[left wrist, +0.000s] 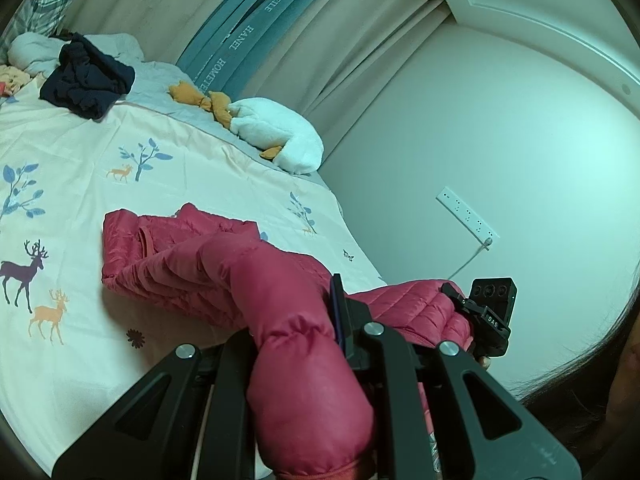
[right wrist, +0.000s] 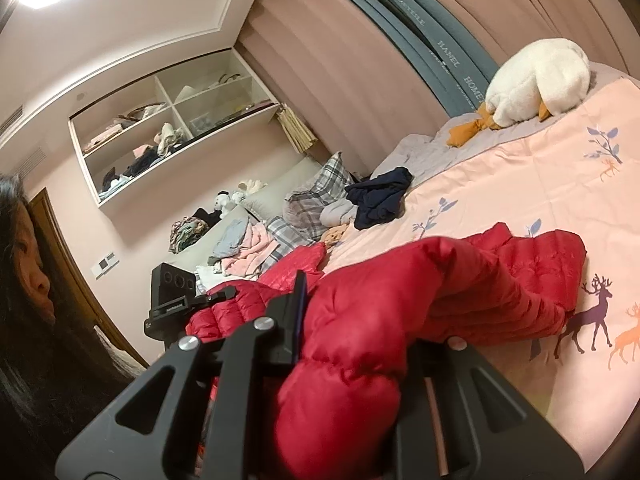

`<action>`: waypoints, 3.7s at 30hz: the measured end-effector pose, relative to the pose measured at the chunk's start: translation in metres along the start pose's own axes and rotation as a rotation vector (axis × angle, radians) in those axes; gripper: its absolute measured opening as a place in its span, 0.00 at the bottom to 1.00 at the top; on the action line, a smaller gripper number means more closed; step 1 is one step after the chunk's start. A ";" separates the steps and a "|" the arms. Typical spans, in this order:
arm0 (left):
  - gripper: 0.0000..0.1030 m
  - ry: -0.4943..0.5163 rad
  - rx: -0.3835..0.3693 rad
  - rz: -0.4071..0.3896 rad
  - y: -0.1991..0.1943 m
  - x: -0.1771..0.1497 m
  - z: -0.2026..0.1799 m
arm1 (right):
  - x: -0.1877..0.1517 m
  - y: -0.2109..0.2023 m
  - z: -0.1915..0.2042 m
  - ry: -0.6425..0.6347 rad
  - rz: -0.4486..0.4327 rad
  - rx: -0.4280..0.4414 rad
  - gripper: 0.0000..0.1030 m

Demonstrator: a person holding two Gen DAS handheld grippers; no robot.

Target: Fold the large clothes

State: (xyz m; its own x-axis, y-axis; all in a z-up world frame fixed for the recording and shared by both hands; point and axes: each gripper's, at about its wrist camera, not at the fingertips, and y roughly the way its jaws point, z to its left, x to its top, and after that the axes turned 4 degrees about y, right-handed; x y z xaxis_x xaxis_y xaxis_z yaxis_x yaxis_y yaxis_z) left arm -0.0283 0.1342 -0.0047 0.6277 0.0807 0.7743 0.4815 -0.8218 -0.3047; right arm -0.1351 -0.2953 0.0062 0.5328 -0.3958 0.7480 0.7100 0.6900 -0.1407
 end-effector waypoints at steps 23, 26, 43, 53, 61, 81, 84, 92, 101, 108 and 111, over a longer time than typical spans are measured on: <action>0.14 -0.083 0.074 -0.003 0.020 0.004 0.027 | 0.009 0.023 -0.030 0.105 -0.040 -0.098 0.17; 0.14 -0.097 0.080 -0.005 0.025 0.004 0.033 | 0.011 0.029 -0.038 0.116 -0.045 -0.115 0.17; 0.14 -0.133 0.148 0.018 0.057 0.015 0.063 | 0.021 0.060 -0.080 0.141 -0.062 -0.218 0.17; 0.14 -0.176 0.165 0.027 0.077 0.022 0.087 | 0.024 0.076 -0.099 0.121 -0.052 -0.284 0.17; 0.14 -0.209 0.180 0.044 0.090 0.022 0.105 | 0.025 0.089 -0.119 0.131 -0.038 -0.324 0.18; 0.14 -0.284 0.220 0.085 0.128 0.030 0.147 | 0.033 0.119 -0.159 0.160 -0.003 -0.386 0.18; 0.14 -0.295 0.229 0.088 0.134 0.031 0.154 | 0.036 0.125 -0.166 0.169 0.000 -0.393 0.18; 0.14 -0.350 0.247 0.104 0.150 0.032 0.176 | 0.041 0.143 -0.184 0.184 0.021 -0.423 0.18; 0.17 -0.396 0.264 0.113 0.167 0.030 0.197 | 0.043 0.161 -0.209 0.227 0.038 -0.447 0.17; 0.19 -0.413 0.277 0.124 0.177 0.030 0.207 | 0.044 0.171 -0.220 0.239 0.051 -0.463 0.17; 0.19 -0.412 0.286 0.132 0.181 0.032 0.209 | 0.046 0.175 -0.224 0.243 0.057 -0.469 0.17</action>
State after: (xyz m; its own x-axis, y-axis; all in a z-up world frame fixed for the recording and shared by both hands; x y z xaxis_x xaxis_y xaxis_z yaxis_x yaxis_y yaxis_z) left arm 0.2065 0.1062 -0.1513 0.8553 0.2500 0.4538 0.4941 -0.6572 -0.5692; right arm 0.1167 -0.3287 -0.1296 0.6284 -0.5333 0.5663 0.7768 0.3914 -0.4934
